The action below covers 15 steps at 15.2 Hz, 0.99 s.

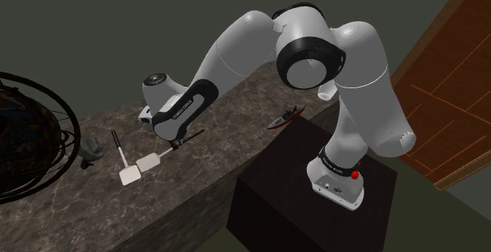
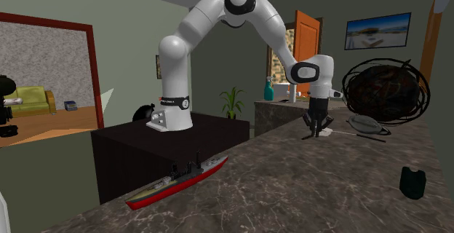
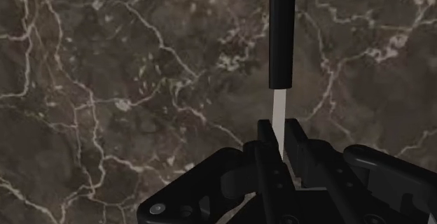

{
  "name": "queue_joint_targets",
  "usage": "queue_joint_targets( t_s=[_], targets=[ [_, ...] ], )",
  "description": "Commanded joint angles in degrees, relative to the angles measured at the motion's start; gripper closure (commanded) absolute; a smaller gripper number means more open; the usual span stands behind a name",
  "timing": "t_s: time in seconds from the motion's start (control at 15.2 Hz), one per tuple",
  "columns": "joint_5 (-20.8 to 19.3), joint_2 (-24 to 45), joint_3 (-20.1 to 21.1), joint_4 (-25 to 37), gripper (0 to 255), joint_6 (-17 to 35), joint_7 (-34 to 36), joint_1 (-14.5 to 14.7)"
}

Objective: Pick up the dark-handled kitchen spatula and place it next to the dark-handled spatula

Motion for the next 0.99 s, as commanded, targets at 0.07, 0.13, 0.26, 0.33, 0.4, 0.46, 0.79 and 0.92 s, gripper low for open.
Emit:
queue_joint_targets(
  t_s=[0.07,0.13,0.26,0.33,0.4,0.46,0.79,0.92],
  targets=[
    [0.0,0.0,0.0,0.0,255,0.0,0.0,0.0],
    [0.0,0.0,0.0,0.0,255,0.0,0.0,0.0],
    [0.0,0.0,0.0,0.0,0,0.0,0.0,0.0],
    [0.0,0.0,0.0,0.0,0,0.0,0.0,0.0],
    [0.0,0.0,0.0,0.0,0,0.0,0.0,0.0],
    [0.0,0.0,0.0,0.0,0,0.0,0.0,0.0],
    [-1.5,-5.6,-1.5,-1.0,0,-4.6,0.9,1.3],
    [-1.5,-5.6,-1.5,-1.0,0,-4.6,0.9,1.3]
  ],
)
